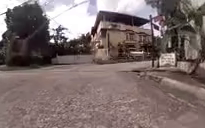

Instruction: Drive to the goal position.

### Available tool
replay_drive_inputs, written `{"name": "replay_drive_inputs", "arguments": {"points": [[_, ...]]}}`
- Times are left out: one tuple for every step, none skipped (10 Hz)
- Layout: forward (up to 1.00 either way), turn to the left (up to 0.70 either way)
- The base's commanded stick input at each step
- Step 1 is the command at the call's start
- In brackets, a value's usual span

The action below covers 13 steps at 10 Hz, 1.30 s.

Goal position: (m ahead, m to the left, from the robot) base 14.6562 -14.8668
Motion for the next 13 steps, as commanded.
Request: {"name": "replay_drive_inputs", "arguments": {"points": [[0.7,0.0],[0.7,0.0],[0.7,-0.25],[0.7,-0.35],[0.7,-0.35],[0.7,-0.35],[0.7,-0.33],[0.7,0.0],[0.7,0.0],[0.7,0.0],[0.7,0.0],[0.7,0.0],[0.7,0.0]]}}
